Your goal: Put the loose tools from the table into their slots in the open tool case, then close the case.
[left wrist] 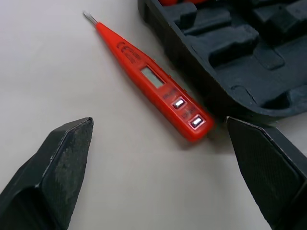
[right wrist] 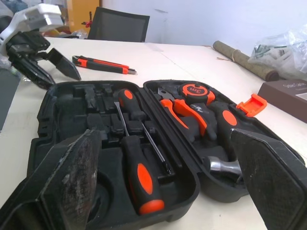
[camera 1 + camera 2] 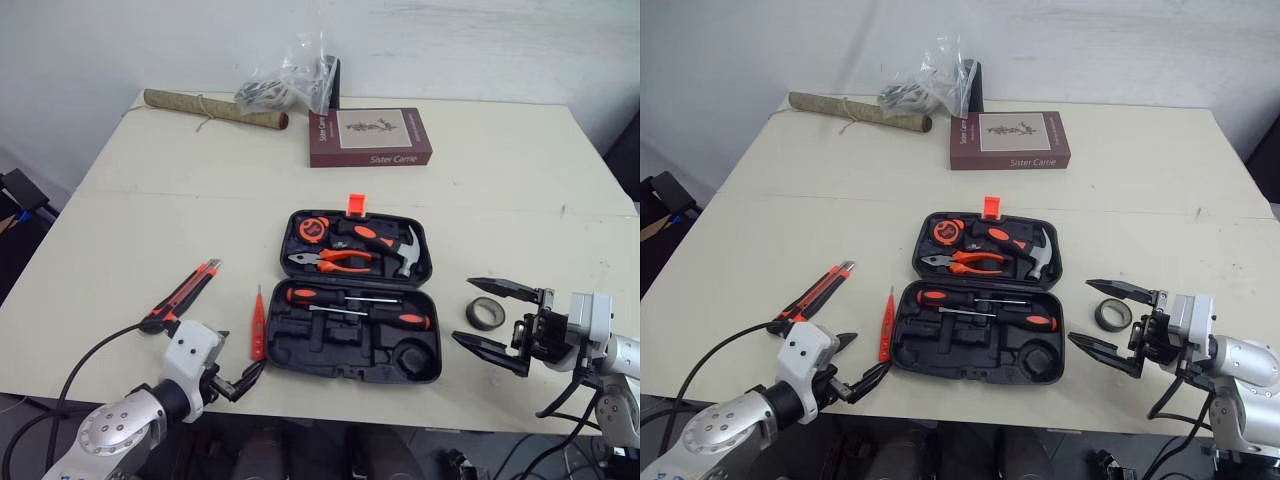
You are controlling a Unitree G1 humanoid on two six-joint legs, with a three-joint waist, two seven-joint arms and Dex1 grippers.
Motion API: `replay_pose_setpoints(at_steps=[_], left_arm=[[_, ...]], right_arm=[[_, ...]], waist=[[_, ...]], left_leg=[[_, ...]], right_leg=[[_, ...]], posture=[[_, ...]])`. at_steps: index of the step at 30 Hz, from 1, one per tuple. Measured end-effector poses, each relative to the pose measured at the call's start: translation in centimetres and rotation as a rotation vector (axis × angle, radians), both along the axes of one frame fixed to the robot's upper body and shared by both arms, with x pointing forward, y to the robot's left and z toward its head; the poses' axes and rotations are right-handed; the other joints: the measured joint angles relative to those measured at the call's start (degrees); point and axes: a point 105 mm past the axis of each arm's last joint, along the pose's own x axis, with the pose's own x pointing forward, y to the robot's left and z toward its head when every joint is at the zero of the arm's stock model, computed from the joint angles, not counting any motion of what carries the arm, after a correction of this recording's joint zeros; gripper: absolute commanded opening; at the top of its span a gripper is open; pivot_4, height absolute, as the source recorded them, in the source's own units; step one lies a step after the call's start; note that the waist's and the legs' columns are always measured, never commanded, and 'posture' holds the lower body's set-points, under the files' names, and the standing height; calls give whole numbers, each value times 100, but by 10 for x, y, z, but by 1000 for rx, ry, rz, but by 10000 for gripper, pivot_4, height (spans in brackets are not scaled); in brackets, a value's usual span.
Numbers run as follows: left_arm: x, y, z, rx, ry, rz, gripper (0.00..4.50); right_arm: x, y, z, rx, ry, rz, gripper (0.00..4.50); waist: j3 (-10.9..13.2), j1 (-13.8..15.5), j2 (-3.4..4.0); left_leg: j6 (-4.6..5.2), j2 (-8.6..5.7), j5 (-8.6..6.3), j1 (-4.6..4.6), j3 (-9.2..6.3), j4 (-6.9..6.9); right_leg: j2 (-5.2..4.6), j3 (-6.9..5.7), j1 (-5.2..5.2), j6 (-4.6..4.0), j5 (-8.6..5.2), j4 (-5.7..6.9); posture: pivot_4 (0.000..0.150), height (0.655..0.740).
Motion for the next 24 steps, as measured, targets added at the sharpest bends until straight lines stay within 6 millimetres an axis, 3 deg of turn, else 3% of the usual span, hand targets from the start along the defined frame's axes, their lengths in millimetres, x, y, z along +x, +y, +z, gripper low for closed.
replay_pose_setpoints(at_steps=[12,24], left_arm=[[23,-6,0,28,-34,128,45000],[31,-5,0,60,8,154,45000]], right_arm=[[-1,5,-1,11,5,-2,44533],[-6,16,2,20,2,49,44533]], waist=[[0,113,0],[-1,112,2]], left_leg=[[-11,0,7,0,0,7],[-10,1,7,20,-2,2]], right_leg=[[1,0,3,0,0,1],[2,0,23,0,0,1]], posture=[[1500,7400],[1500,7400]])
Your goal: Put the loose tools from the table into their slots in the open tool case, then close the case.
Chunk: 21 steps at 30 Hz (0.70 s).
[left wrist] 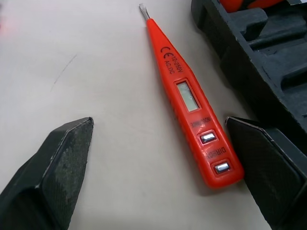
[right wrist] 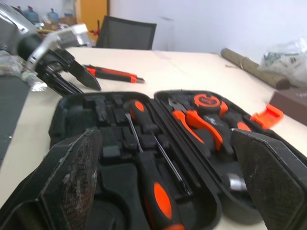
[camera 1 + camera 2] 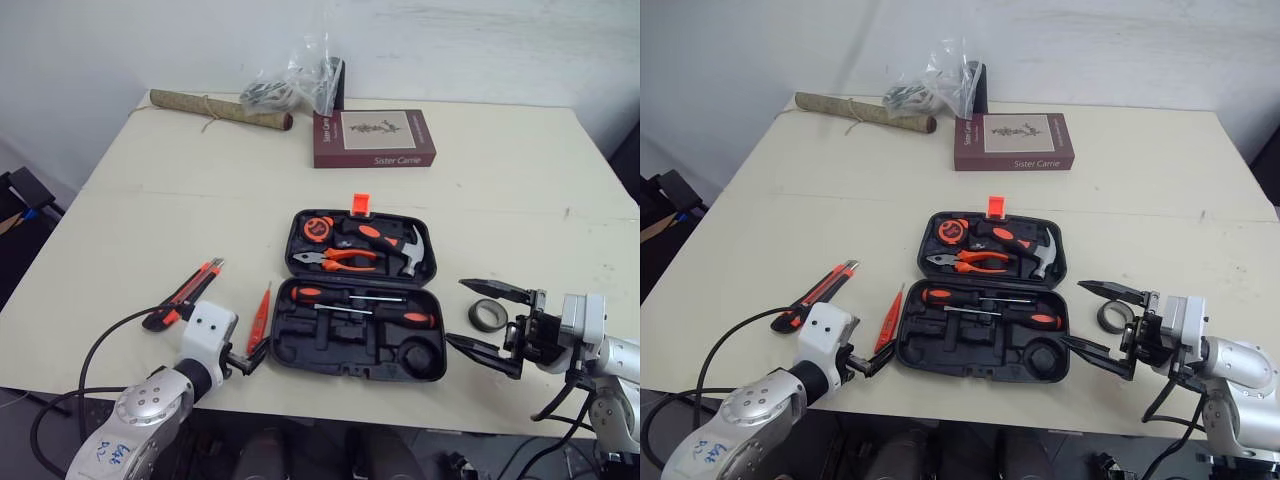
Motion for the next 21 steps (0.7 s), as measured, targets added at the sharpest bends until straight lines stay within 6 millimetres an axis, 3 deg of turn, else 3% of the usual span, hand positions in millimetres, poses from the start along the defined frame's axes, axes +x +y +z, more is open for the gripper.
replay_pose_setpoints(at_steps=[6,11,14,21], left_arm=[[1,-1,0,6,13,-2,45000],[15,-4,3,-19,0,22,45000],[17,-6,4,-31,4,31,38566],[22,-1,2,-5,33,52,10266]], right_arm=[[-3,2,-6,6,23,11,44533],[-7,2,-11,10,26,14,44533],[-7,2,-10,10,22,14,45000],[-7,3,-11,14,22,7,45000]], waist=[[-1,4,1],[-3,16,4],[-3,15,5],[-4,20,8]], left_leg=[[0,0,0,6,-1,-1],[2,-2,0,11,-6,1],[2,-2,1,11,-6,0],[-1,-4,2,17,-9,0]], right_leg=[[-1,0,6,0,0,-2],[-1,-2,16,0,0,-2],[-1,-2,16,0,0,-2],[-2,-4,30,0,0,-12]], posture=[[1500,7400],[1500,7400],[1500,7400],[1500,7400]])
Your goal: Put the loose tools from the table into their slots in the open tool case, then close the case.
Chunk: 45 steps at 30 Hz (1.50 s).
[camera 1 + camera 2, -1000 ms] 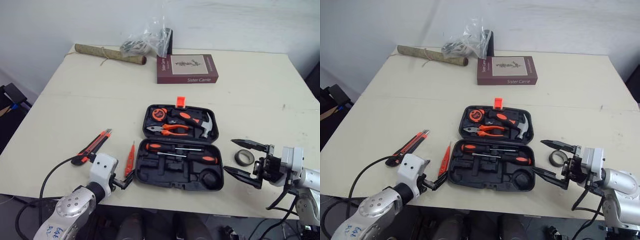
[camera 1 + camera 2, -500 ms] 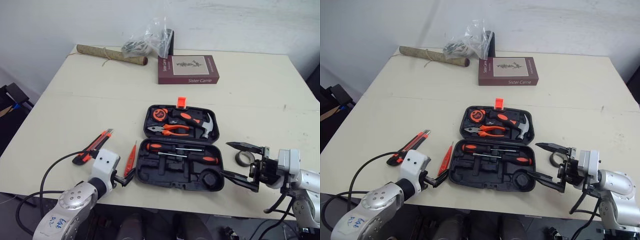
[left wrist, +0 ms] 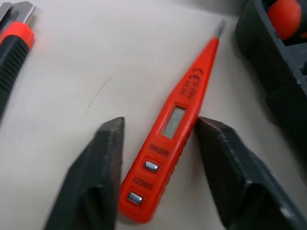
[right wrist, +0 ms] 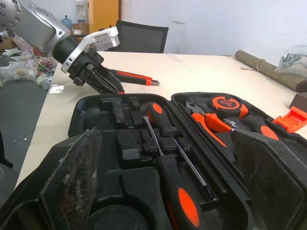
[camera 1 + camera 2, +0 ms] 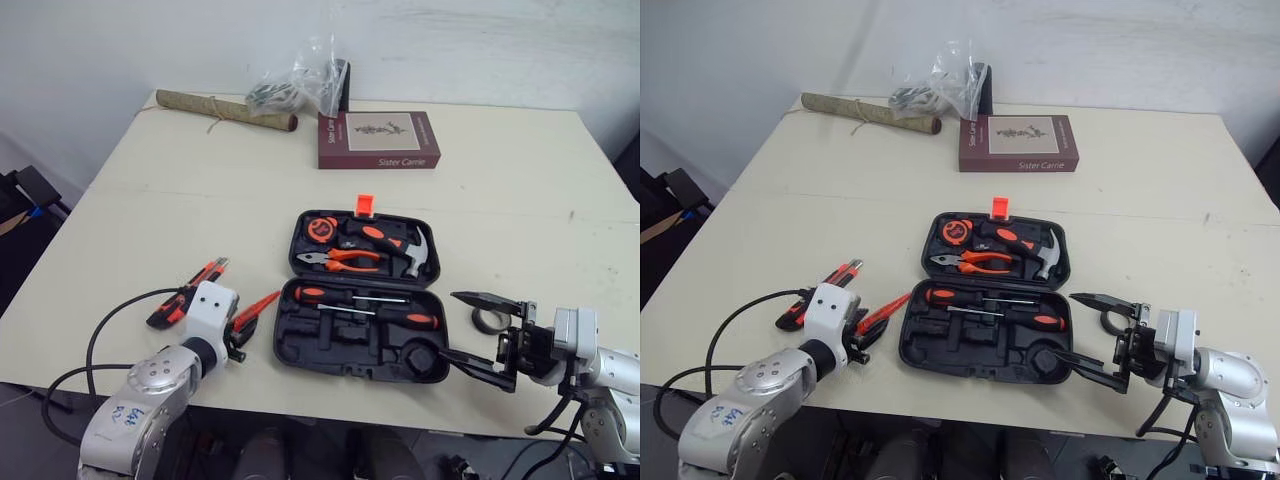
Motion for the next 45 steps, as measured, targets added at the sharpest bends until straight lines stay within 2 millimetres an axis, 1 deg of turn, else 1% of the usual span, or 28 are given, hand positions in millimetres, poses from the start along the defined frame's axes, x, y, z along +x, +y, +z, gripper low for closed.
replay_pose_setpoints(at_steps=[1,2,8,10,12,14,16,18,21,23,26,29,32,35,37,40,42,44,45], left_arm=[[0,-1,0,0,5,-5,6152],[0,-1,-1,2,7,-7,3838],[-1,1,-1,14,7,-20,3623],[0,5,2,13,-28,-43,3623],[2,9,8,6,-85,-126,3623],[3,8,24,3,-172,-224,3623],[0,8,47,18,-269,-375,3623],[-6,4,61,35,-314,-537,3623],[-16,2,73,45,-307,-778,3623],[-20,0,80,51,-280,-905,3623],[-16,-4,87,102,-207,-1051,3623],[-9,-11,84,139,-127,-1118,3623],[-4,-24,78,177,-67,-1178,3623],[4,-35,75,243,-60,-1201,3623],[10,-45,73,281,-63,-1216,3623],[16,-57,68,331,-52,-1237,3623],[18,-64,66,336,-52,-1250,3623],[22,-77,67,343,-68,-1268,3623],[23,-80,66,353,-68,-1274,3623]], right_arm=[[0,0,0,1,0,-2,45000],[0,1,0,1,0,-4,45000],[1,5,5,-6,-17,-7,45000],[1,4,5,-5,-16,-10,45000],[1,4,5,-4,-17,-14,45000],[1,4,5,-6,-17,-12,45000],[1,3,5,-13,-17,-9,45000],[0,1,4,-21,-14,-9,45000],[0,0,5,-31,-13,-11,45000],[0,-1,5,-37,-11,-14,45000],[-3,-2,7,-58,-7,-10,45000],[-8,-3,12,-65,-12,-17,45000],[-12,-4,10,-75,7,-23,45000],[-14,-5,7,-76,24,-30,45000],[-17,-6,4,-78,36,-36,45000],[-19,-5,4,-80,35,-33,45000],[-20,-5,3,-80,38,-35,45000],[-21,-5,3,-80,36,-34,45000],[-21,-5,3,-81,30,-33,45000]], waist=[[0,-2,0],[0,-4,0],[-4,-8,7],[-4,-10,7],[-3,-12,5],[-2,-14,4],[-1,-16,7],[-1,-20,8],[1,-22,11],[1,-22,11],[4,4,15],[5,-14,16],[8,-28,12],[9,-20,10],[10,-11,9],[11,-12,6],[11,-18,6],[13,-5,3],[13,-5,3]], left_leg=[[0,0,0,2,0,0],[0,0,0,2,-1,-1],[0,1,-1,2,-1,-4],[-1,1,0,1,-2,-5],[-3,3,1,-4,-2,-6],[-3,5,1,-5,-3,-5],[-9,4,3,-5,-2,-9],[-9,4,3,-5,-2,-12],[-9,4,3,-6,-2,-12],[-8,4,3,-7,-3,-13],[-6,1,2,-9,-6,-11],[-3,0,0,-12,-5,-12],[-3,3,0,-17,-2,-9],[-4,4,2,-17,-1,-7],[-3,4,1,-17,-2,-5],[-7,4,3,-18,-1,-3],[-10,5,5,-18,0,-4],[-14,5,8,-19,-1,0],[-14,5,8,-19,-2,1]], right_leg=[[0,0,3,0,0,-3],[0,0,4,0,0,-4],[0,-1,4,0,0,-9],[1,-2,2,0,0,-13],[1,-5,-2,0,0,-14],[1,-7,-4,-1,0,-15],[0,-8,-3,-3,-1,-19],[-1,-8,-3,-3,-1,-23],[-2,-11,-3,-5,-2,-24],[-2,-12,-3,-4,-2,-25],[-5,-16,0,-4,-2,-26],[-3,-16,-1,-1,0,-29],[4,-13,-6,1,1,-29],[10,-12,-8,2,1,-26],[11,-11,-6,3,2,-25],[12,-9,-7,5,3,-26],[14,-7,-7,5,3,-26],[16,-8,-7,5,3,-25],[16,-8,-6,6,3,-25]], posture=[[1500,7400],[1500,7400],[1500,7400],[1500,7400],[1500,7400],[1500,7400],[1500,7400],[1500,7400],[1500,7400],[1500,7400],[1500,7400],[1500,7400],[1500,7400],[1500,7400],[1500,7400],[1500,7400],[1500,7400],[1500,7400],[1500,7400]])
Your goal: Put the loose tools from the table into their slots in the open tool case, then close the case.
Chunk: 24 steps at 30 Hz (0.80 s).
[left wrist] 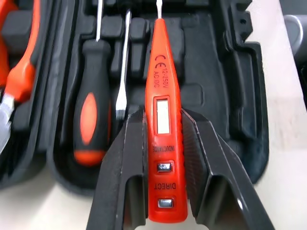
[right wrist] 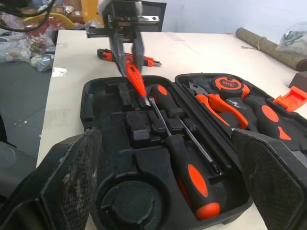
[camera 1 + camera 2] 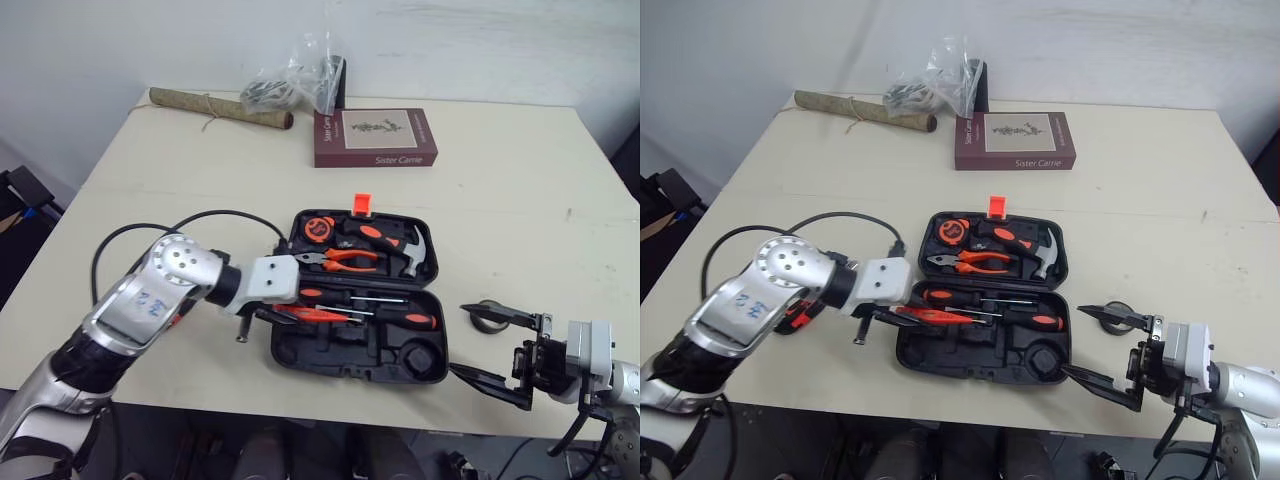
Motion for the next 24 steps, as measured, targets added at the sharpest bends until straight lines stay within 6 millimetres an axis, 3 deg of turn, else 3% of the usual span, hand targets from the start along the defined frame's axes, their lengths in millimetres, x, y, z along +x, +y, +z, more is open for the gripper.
replay_pose_setpoints(at_steps=[9,24], left_arm=[[5,-7,-20,88,26,9,3623],[11,-5,-19,213,-64,11,3623]], right_arm=[[1,3,3,2,-16,-6,45000],[-2,4,0,12,-21,-7,45000]], waist=[[0,0,-1],[1,-21,-1]], left_leg=[[-8,2,7,0,-1,0],[-14,7,11,8,0,-1]], right_leg=[[3,2,-4,0,0,4],[8,6,-2,0,0,11]], posture=[[1500,7400],[1500,7400]])
